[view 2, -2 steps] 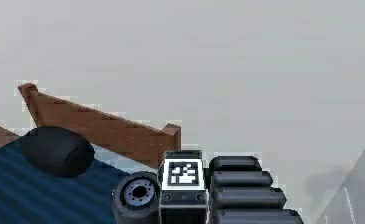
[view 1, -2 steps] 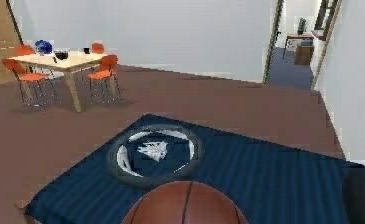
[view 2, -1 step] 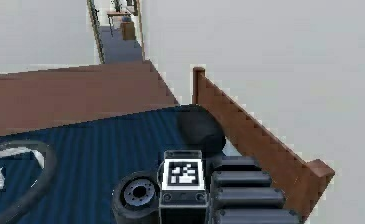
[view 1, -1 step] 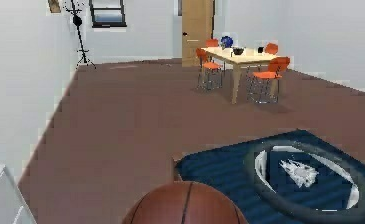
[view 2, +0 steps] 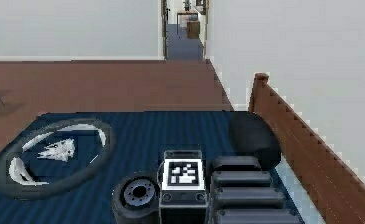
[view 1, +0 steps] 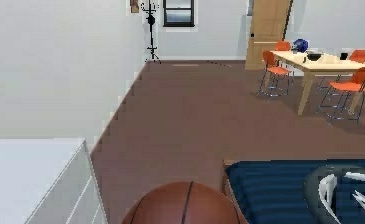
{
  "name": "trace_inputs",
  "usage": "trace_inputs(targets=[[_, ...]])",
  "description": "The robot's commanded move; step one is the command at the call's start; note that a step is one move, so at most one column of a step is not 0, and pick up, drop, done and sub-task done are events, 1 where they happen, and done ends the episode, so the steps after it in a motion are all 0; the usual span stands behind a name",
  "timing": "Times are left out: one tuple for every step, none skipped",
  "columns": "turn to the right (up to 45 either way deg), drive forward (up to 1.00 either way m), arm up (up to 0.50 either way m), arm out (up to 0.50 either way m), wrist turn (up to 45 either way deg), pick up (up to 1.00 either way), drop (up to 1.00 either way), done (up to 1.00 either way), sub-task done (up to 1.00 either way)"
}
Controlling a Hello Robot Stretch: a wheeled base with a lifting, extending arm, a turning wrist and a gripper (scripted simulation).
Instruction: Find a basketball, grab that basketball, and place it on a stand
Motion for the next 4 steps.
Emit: trace_inputs(targets=[[0.0, 1.00, 0.00, 0.00, 0.0, 0.00, 0.00, 0.00, 0.00], [-6.0, 0.00, 0.00, 0.00, 0.0, 0.00, 0.00, 0.00, 0.00], [0.0, 0.20, 0.00, 0.00, 0.0, 0.00, 0.00, 0.00, 0.00], [45.0, 0.00, 0.00, 0.00, 0.0, 0.00, 0.00, 0.00, 0.00]])
